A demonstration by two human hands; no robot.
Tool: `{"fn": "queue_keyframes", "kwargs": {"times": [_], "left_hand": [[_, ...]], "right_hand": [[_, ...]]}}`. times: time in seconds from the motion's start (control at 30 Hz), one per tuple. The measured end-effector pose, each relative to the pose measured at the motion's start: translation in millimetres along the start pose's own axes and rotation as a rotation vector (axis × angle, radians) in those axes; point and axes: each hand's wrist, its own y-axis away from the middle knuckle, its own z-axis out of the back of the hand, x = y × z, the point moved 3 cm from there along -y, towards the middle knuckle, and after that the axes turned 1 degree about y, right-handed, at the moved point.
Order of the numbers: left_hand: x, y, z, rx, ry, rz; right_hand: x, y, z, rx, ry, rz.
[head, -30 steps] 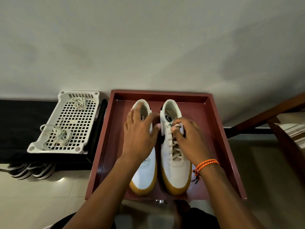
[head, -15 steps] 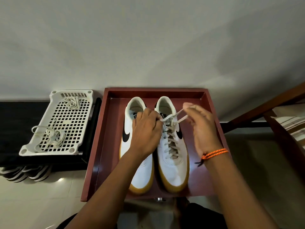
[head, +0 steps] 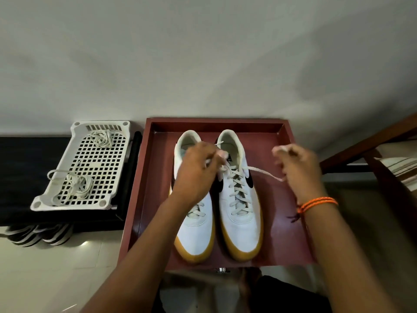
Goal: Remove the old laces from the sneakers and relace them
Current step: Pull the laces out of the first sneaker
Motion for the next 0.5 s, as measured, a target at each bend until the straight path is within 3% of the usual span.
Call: {"fn": "queue_keyframes", "kwargs": {"times": [0.03,0.1,0.23,0.33,0.4,0.5], "left_hand": [[-1.6,3.3,-6.4,0.117,-0.078,-0.046],[-2.5,7.2,-10.2,0.187,-0.157,-0.135],[0.2,1.9,17.6,-0.114,-0.029,-0.102],[15.1,3.7,38.2,-0.279,-0.278,-0.001],[28.4,6.5,45.7,-0.246,-0.337,0.109],[43.1,7.4,49.0,-0.102,-0.213,0.250]], "right_hand": [[-2.5,6.1,-9.1,0.060,0.275,0.035],[-1.8,20.1,-26.1,0.140,0.480,0.057],[19.5,30.7,-39.1,-0.015,0.523,0.275],[24.0,34.4,-49.7,0.114,0.392,0.348],[19.6,42.3,-63.6,0.254,0.424,0.331],[8.3,51.6,-82.5,0.327,0.636,0.196]]}}
